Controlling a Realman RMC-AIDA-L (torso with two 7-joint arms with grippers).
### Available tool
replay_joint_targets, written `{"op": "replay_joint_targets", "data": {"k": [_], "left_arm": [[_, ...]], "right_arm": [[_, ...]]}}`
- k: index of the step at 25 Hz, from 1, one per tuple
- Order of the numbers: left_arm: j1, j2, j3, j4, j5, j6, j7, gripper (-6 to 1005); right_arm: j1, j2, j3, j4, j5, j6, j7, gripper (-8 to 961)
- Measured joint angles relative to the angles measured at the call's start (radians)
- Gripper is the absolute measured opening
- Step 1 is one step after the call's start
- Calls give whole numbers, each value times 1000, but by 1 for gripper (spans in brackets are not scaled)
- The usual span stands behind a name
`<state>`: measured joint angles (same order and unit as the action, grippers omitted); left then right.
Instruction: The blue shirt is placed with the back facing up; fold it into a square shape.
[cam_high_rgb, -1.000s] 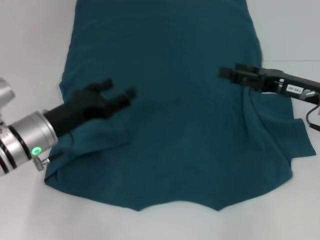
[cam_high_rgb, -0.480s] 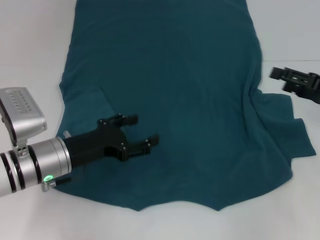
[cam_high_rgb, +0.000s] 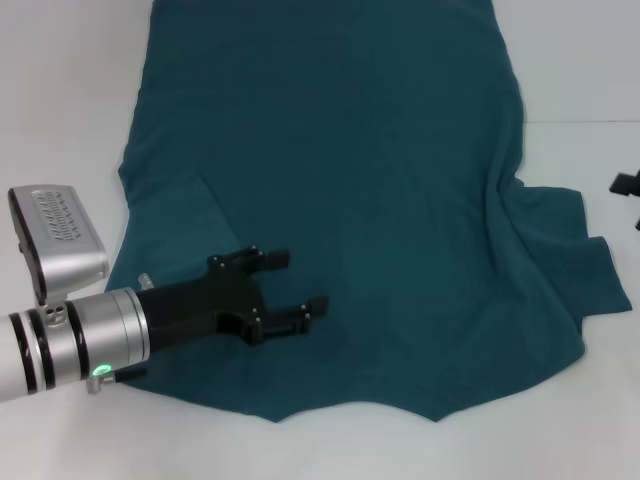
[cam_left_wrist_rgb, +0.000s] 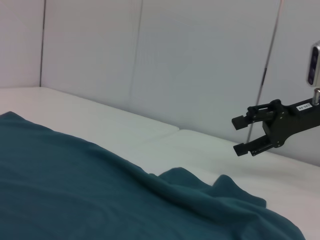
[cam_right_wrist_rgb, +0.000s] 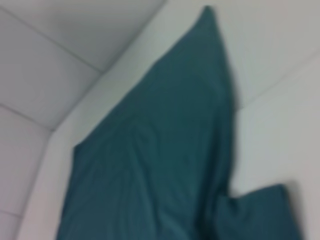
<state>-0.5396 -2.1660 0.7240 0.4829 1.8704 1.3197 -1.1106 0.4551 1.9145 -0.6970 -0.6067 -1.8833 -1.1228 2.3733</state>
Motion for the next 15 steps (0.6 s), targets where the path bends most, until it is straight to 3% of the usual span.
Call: {"op": "replay_joint_targets", "data": {"k": [9,15], "left_arm": [[0,0,5,0,7,-1,2,850],[1,0,3,-3,7,-6,2,849]], "right_arm": [[11,-16,1,0,-116,18,93,895],[23,9,-10,7,-128,55,68,881]]}}
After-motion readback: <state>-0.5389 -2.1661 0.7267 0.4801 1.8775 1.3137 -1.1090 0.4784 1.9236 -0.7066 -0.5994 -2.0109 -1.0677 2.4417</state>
